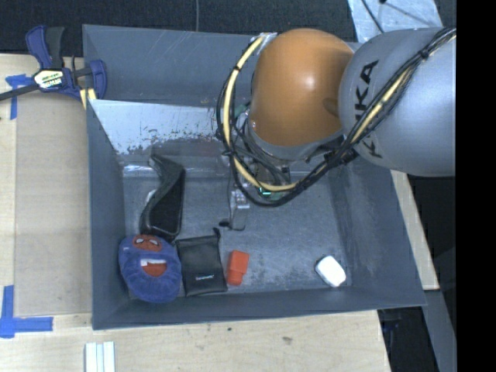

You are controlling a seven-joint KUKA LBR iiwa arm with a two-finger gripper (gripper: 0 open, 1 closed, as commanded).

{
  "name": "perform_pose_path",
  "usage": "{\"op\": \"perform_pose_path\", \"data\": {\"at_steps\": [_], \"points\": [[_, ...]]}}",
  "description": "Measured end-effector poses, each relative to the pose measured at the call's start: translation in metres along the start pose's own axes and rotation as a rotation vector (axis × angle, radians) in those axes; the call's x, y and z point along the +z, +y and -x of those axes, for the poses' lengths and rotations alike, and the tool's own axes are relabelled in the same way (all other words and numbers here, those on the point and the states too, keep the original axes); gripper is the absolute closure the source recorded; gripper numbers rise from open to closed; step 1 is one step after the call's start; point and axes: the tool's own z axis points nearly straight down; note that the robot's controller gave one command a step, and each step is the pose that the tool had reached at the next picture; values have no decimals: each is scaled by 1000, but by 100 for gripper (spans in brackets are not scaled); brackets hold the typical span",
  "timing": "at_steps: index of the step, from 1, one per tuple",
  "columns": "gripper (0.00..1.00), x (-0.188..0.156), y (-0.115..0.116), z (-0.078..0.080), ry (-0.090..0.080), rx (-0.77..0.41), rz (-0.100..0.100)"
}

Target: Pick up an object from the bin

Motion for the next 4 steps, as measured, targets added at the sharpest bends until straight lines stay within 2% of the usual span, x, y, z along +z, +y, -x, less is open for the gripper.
{"op": "perform_pose_path", "data": {"at_steps": [1, 2, 3, 4], "points": [[0, 126, 18, -21, 1, -61, -1], [0, 159, -36, -33, -4, -201, -2], [0, 158, 51, -23, -8, -258, -6], [0, 109, 63, -33, -8, -484, -5]]}}
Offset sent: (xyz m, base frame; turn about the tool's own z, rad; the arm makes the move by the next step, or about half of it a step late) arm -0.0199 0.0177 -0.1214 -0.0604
